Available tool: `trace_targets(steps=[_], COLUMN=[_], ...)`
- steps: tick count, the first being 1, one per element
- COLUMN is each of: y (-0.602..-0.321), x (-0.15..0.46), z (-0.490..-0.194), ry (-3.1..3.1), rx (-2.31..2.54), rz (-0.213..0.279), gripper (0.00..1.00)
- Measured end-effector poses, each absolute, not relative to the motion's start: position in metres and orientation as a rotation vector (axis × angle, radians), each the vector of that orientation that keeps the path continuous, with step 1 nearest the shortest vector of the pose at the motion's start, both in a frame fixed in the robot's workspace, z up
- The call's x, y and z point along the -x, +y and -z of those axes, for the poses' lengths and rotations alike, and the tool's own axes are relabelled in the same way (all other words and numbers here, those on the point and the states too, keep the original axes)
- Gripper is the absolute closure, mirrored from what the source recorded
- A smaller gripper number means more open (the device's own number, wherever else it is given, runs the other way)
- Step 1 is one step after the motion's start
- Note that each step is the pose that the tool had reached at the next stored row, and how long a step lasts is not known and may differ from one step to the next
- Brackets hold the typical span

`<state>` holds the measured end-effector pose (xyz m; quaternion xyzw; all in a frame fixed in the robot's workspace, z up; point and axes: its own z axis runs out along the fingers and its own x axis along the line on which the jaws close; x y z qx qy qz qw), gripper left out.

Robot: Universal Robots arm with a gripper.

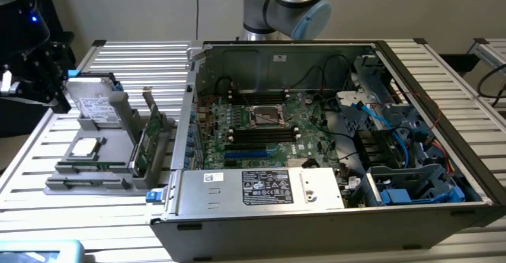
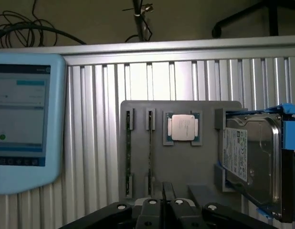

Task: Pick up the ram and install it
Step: 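Pick up the ram and move it above insertion slot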

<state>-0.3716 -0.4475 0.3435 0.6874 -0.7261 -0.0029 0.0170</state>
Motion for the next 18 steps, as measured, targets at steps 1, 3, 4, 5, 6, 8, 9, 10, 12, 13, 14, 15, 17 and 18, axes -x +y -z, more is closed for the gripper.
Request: trace_targets(steps=[1,3,4,5,6,8,9,10,12,13,14,15,17,18], y=[-0.447,-0.448,-0.448,-0.448,-0.448,-0.451,-0.454,-0.456,-0.462,-0.464,-0.466,-0.468,-0.469,-0.47], x=[0.372,0.372,0.372,0.372,0.373,0.373,0.373,0.373,0.373,0.373,0.373,0.373,0.373,0.373], z=[-0.344,-0.343,-0.343,-0.342,-0.341,-0.339,-0.337,-0.336,-0.333,-0.332,-0.33,-0.328,-0.324,-0.322], ry=[-2.255,-2.251,-2.249,-2.246,-2.243,-2.236,-2.233,-2.231,-2.226,-2.224,-2.222,-2.22,-2.218,-2.218], rx=[-2.138,-2.142,-2.144,-2.148,-2.151,-2.158,-2.161,-2.164,-2.169,-2.171,-2.173,-2.175,-2.177,-2.177], rz=[0.009,0.009,0.008,0.008,0.008,0.008,0.008,0.008,0.009,0.009,0.008,0.009,0.008,0.008], gripper=[0.83,0.76,0.69,0.69,0.69,0.69,0.69,0.69,0.69,0.69,0.69,0.69,0.69,0.69])
